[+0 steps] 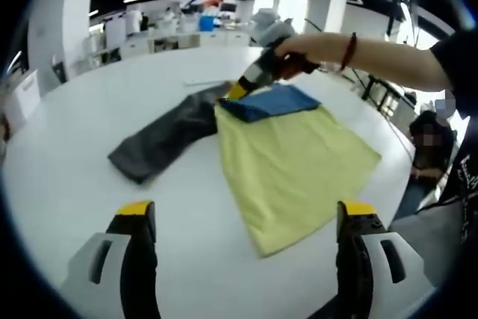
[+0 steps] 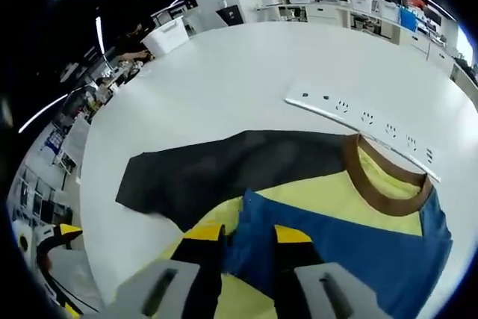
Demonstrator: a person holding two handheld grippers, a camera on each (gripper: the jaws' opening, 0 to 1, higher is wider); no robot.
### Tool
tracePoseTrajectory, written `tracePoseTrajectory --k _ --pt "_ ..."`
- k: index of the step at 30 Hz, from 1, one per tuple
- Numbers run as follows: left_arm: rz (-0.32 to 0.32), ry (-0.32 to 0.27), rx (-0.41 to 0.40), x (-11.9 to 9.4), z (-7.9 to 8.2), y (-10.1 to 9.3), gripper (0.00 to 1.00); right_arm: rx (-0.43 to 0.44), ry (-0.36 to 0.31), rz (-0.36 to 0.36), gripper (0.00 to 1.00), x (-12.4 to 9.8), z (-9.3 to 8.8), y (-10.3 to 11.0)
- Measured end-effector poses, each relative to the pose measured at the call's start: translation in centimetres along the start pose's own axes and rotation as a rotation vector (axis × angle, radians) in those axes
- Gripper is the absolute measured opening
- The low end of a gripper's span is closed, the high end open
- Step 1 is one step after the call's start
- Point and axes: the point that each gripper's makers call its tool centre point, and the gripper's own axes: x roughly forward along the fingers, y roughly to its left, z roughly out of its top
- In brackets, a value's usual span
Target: Fold the garment on the visible template until the final outline fits inside the template.
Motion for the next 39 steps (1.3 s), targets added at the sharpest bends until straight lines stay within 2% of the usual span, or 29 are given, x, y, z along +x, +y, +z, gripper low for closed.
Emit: tracePoseTrajectory --k 9,12,17,24,25,28,34,39 --pt "-0.004 -0.006 0.013 0.0 0.5 -0.1 0.98 0.003 0.021 -0.004 0.25 -0.4 -2.1 -0.4" --pt "-0.005 -0.009 0.012 0.0 0.6 -0.2 0.98 0.007 0.011 -0.021 0.3 -0.8 -2.3 -1.1" --pt "0.001 -0.012 0.015 -0.2 0.8 -0.3 0.99 -0.001 -0.002 -0.062 0.43 -2.0 -2.4 -2.7" --pt "0.006 -0.016 0.014 -0.4 1.0 -0.5 0.99 0.009 -0.03 -0.125 0.57 -4.7 -2.9 -5.2" --pt "0.007 -0.017 0.014 -0.4 1.1 -0.5 0.99 0.011 -0.027 -0.13 0.57 -5.0 -2.7 -6.1" --pt "0.007 -0.023 0.019 -0.5 1.3 -0.6 0.99 0.007 -0.039 -0.151 0.6 -6.3 -3.0 -6.9" --pt "0.005 -0.031 0.03 -0.7 1.8 -1.0 0.99 -0.009 -0.039 -0.203 0.6 -8.6 -4.2 -8.7" --pt "0.003 -0.029 0.039 -0.9 1.9 -1.2 0.99 0.024 -0.039 -0.226 0.6 -10.2 -5.7 -10.1"
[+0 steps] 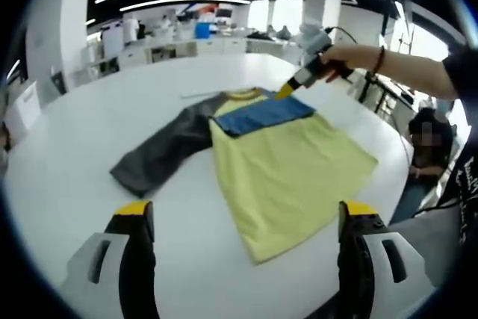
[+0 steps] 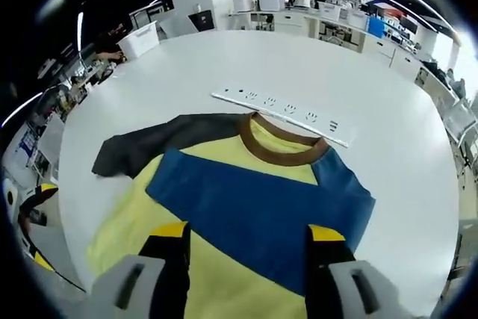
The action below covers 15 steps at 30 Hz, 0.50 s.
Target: Fold the garment on the visible template until the final outline fits inside the template.
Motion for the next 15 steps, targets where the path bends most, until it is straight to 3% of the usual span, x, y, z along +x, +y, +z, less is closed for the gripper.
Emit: tracePoseTrajectory --k 9,15 --pt "-0.002 0.0 0.004 -0.4 0.2 -0.5 0.99 0.095 0.004 -0.028 0.58 -1.8 -2.6 -3.1" --pt "0.001 0.001 0.013 -0.5 0.4 -0.8 0.99 0.089 -0.014 -0.047 0.55 -2.6 -3.3 -4.3"
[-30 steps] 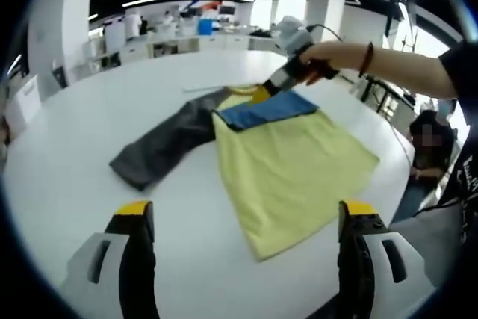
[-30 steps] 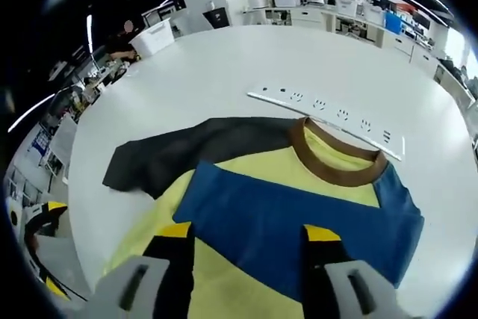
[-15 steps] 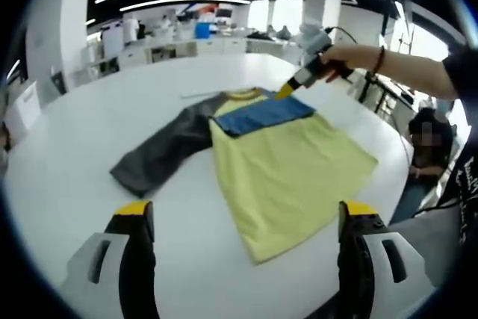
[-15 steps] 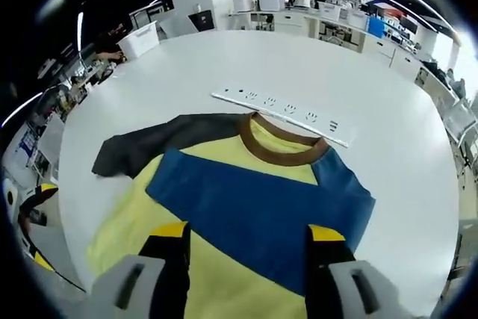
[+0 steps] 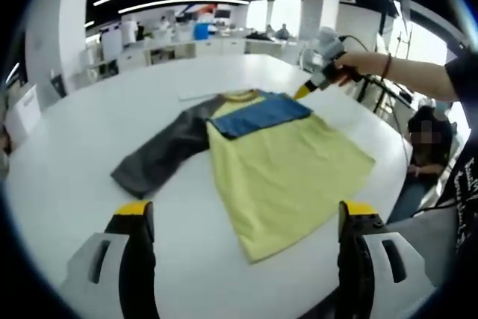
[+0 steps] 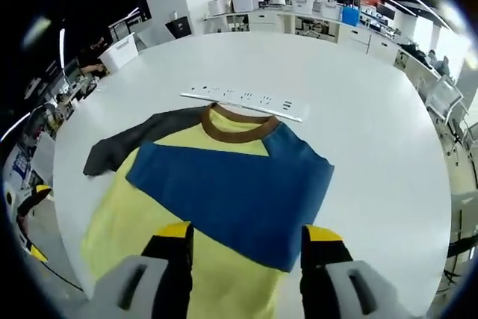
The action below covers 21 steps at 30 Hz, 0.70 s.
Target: Fold the garment on the visible template until the final outline fits inside the template.
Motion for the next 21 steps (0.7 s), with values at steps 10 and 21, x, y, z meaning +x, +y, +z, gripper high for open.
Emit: tracePoseTrajectory --k 10,21 --pt "0.003 0.0 0.009 -0.2 0.4 -0.4 0.99 0.024 0.029 0.009 0.51 0.2 -2.1 -1.5" --pt "-0.006 -0.014 0.001 -0.6 1.2 -0.9 0.99 -0.031 0.029 -0.021 0.38 0.3 -3.3 -3.6"
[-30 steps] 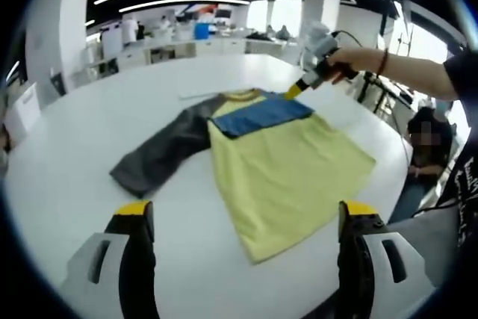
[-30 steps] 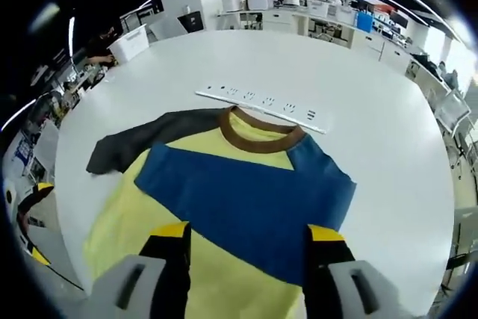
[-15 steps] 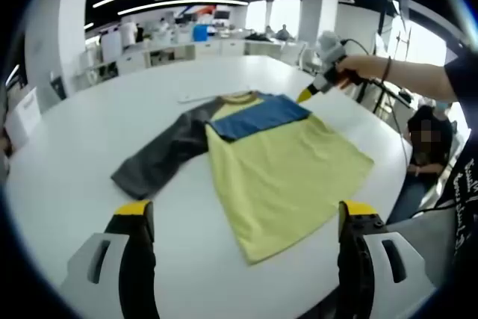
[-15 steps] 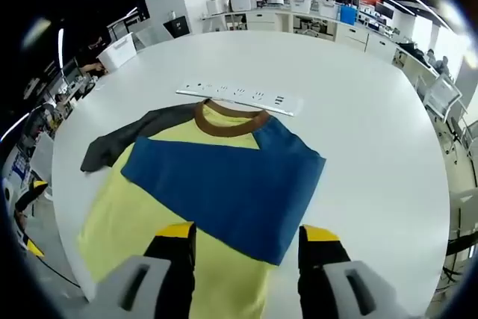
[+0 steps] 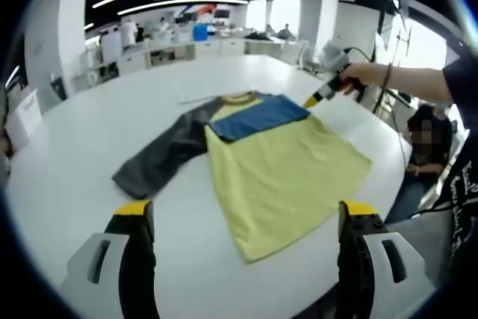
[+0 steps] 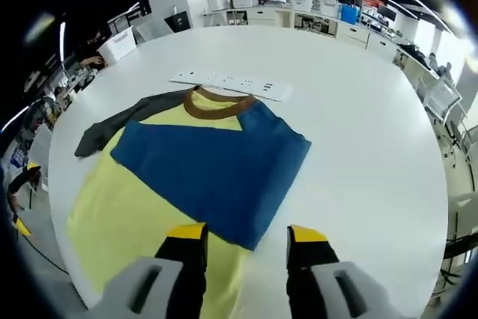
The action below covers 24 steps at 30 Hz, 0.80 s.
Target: Fold the garment on the visible template until the final outline fits inside the template.
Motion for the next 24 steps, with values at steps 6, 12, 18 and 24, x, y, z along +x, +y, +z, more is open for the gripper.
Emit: tracePoseTrajectory --k 6,12,18,24 --pt "0.002 -0.004 0.004 0.0 0.2 0.2 0.99 -0.016 0.018 0.007 0.31 0.1 -1.1 -0.3" --pt "-0.019 -0.009 -0.006 0.0 0.4 -0.1 0.99 -0.046 0.024 -0.005 0.23 0.6 -1.7 -0.7" --pt "-0.026 -0.035 -0.011 -0.2 1.2 -0.3 0.99 -0.065 0.025 0.012 0.18 1.3 -2.1 -0.4" --pt "-0.016 -0.023 -0.006 -0.3 1.0 0.0 0.99 -0.052 0.005 0.031 0.06 1.7 -1.9 0.0"
